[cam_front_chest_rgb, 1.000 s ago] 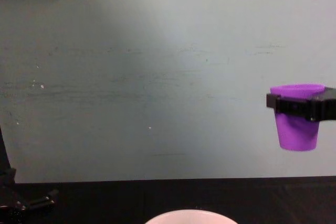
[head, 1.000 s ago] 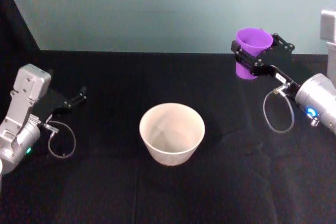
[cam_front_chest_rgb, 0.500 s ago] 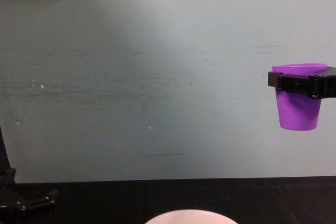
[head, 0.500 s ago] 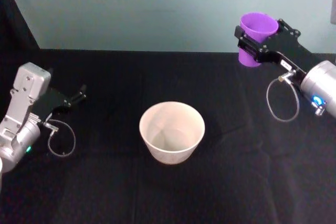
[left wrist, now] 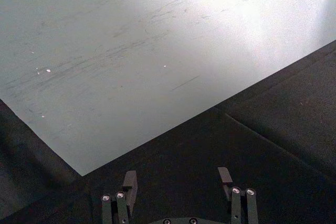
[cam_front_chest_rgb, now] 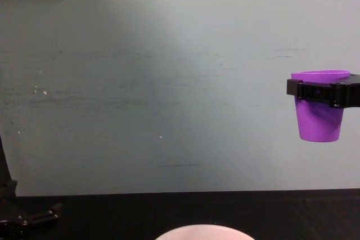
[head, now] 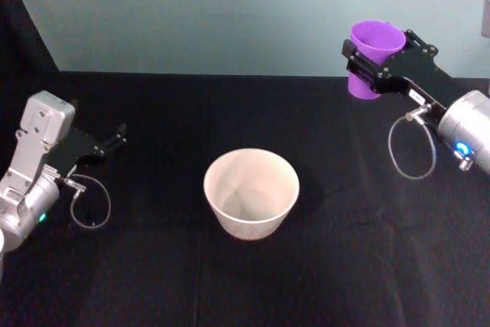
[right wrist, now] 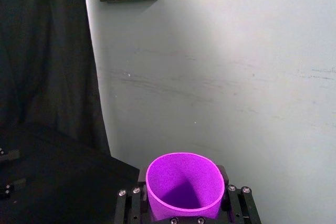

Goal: Pick up the cup and pour the mung beans from the cup into the bowl.

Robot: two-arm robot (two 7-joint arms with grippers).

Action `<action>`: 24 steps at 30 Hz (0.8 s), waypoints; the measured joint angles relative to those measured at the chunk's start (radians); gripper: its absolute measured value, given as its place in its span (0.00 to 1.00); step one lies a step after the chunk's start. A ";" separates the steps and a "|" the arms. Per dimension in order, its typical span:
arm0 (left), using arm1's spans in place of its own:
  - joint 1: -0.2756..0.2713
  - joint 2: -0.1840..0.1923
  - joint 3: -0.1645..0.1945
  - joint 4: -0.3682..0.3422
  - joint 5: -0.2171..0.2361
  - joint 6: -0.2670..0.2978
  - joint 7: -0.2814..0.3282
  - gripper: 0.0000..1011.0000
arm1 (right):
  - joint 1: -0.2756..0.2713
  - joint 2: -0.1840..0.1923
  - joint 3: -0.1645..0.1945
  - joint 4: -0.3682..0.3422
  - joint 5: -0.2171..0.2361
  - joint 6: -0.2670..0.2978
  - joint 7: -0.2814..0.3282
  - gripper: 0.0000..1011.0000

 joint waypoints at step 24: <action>0.000 0.000 0.000 0.000 0.000 0.000 0.000 0.99 | -0.001 -0.001 0.000 0.002 -0.001 -0.001 0.000 0.74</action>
